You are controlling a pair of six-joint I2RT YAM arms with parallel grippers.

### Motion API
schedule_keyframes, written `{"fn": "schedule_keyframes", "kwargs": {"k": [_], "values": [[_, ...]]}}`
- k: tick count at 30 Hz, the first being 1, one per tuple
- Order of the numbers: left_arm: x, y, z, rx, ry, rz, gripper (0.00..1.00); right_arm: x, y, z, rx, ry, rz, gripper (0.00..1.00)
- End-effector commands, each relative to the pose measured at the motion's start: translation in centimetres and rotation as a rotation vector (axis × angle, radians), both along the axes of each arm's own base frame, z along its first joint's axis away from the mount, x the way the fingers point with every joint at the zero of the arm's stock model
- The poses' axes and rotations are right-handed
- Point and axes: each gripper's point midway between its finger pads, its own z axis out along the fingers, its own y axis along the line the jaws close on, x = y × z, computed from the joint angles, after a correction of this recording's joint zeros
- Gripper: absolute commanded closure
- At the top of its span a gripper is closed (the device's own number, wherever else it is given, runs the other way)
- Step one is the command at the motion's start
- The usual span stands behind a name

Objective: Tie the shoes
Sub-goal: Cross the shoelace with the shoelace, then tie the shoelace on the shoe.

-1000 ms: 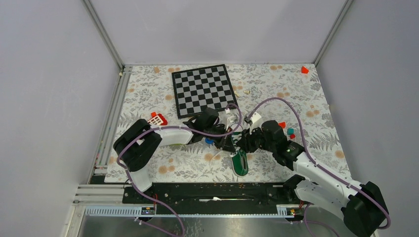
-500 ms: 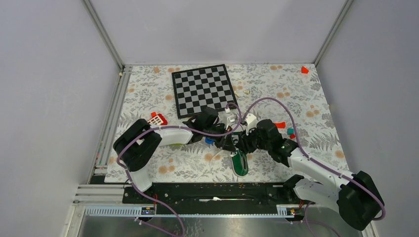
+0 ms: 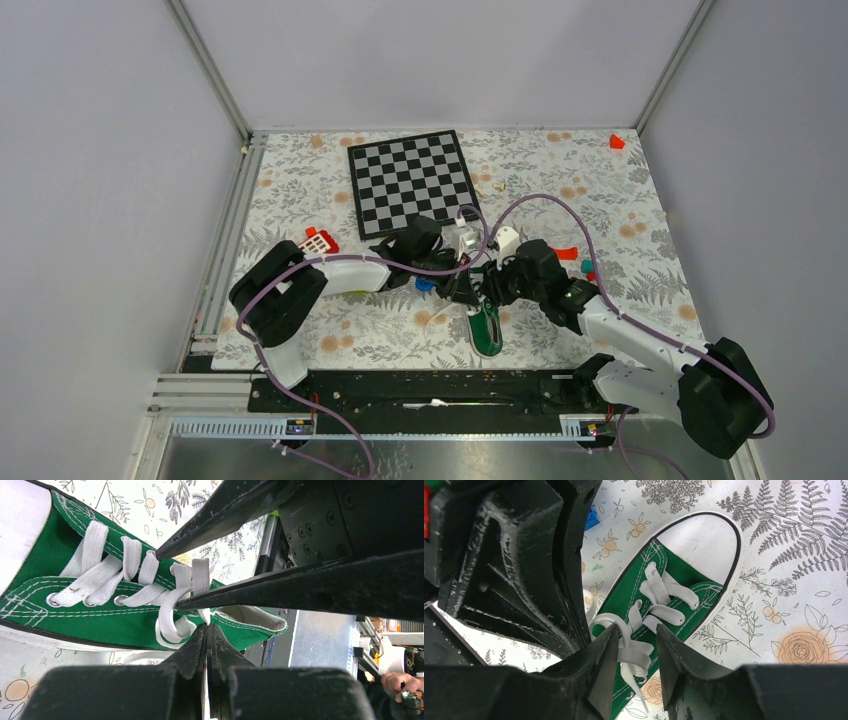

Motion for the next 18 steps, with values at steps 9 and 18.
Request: {"fn": "schedule_keyframes", "kwargs": {"k": [9, 18], "values": [[0.3, -1.0, 1.7, -0.069, -0.03, -0.031, 1.0, 1.7, 1.9, 2.1, 0.059, -0.041, 0.016, 0.59], [0.1, -0.8, 1.4, -0.056, -0.024, -0.029, 1.0, 3.1, 0.7, 4.3, 0.096, -0.128, -0.109, 1.0]]}}
